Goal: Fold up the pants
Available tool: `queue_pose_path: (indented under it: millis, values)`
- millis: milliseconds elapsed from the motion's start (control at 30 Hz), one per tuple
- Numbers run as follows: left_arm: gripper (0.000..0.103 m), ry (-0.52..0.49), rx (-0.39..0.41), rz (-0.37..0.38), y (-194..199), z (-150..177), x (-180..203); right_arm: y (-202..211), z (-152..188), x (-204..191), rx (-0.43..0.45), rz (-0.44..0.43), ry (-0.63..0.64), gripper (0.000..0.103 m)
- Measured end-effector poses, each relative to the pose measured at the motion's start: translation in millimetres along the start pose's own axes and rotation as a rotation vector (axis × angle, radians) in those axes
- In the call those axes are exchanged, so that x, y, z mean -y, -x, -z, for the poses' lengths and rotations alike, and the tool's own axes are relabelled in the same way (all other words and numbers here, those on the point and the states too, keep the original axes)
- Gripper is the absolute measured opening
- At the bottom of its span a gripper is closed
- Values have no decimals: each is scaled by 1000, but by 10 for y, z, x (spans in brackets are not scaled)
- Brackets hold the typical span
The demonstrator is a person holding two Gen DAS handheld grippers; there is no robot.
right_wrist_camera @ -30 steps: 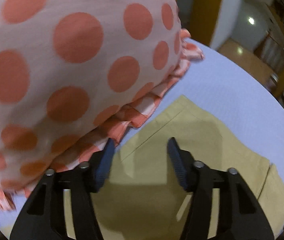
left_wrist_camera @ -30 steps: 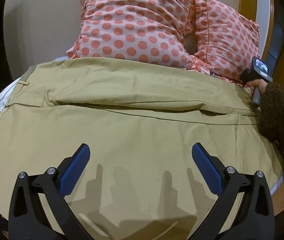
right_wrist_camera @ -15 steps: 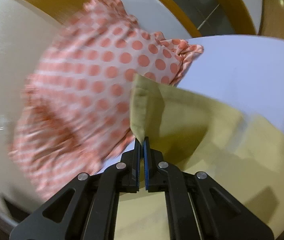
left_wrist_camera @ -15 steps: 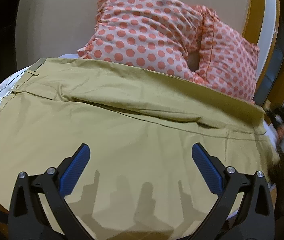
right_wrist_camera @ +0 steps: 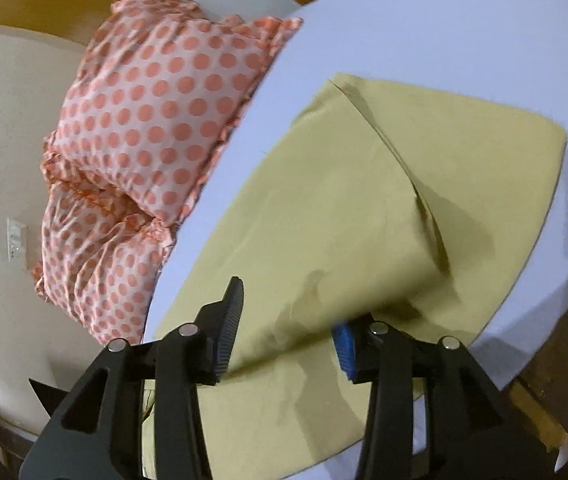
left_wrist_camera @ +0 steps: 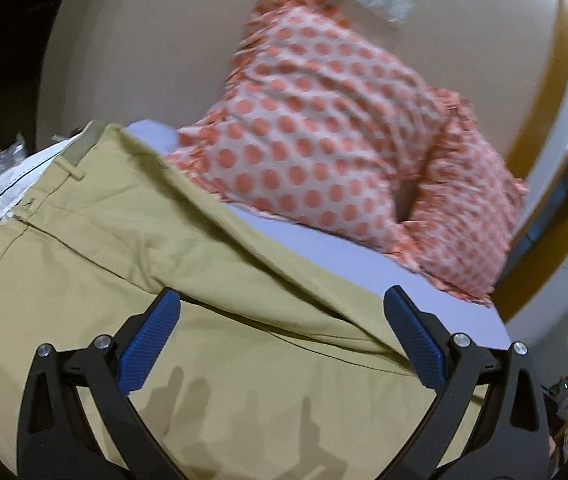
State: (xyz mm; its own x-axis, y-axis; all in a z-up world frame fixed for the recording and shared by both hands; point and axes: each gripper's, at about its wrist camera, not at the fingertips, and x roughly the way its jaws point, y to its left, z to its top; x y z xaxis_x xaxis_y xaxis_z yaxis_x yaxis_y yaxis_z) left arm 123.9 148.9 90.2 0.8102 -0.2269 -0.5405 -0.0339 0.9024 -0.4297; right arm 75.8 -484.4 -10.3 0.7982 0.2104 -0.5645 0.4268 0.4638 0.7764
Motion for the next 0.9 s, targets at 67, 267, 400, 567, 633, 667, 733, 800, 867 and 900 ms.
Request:
queue_pose_path:
  millis: [67, 267, 400, 567, 633, 667, 733, 800, 867, 900]
  values:
    - [101, 12, -32, -16, -134, -82, -67, -64, -42, 33, 19, 26, 6, 13]
    - [95, 66, -146, -108, -713, -420, -184, 80, -145, 97, 121, -132, -13, 1]
    - [83, 132, -216, -146, -1122, -572, -332, 120, -182, 84, 138, -171, 0, 1]
    - [5, 233, -267, -171, -1543, -657, -627, 112, -200, 82, 143, -186, -8, 1]
    - [5, 300, -258, -137, -1468, -588, -739, 134, -217, 41, 154, -196, -7, 1]
    - [4, 294, -234, -127, -1348, -550, -725, 176, -227, 16, 166, -199, -4, 1]
    - [4, 215, -166, -111, -913, -443, -587, 318, -238, -23, 204, -209, 9, 1]
    - [5, 160, -101, -80, -334, -248, -472, 487, -239, -20, 243, -205, 22, 1]
    - [7, 135, -61, -75, 131, -16, -433, 680, -225, 66, 276, -194, 12, 1]
    - [8, 122, -48, -83, 388, 175, -429, 739, -205, 101, 283, -186, 3, 1]
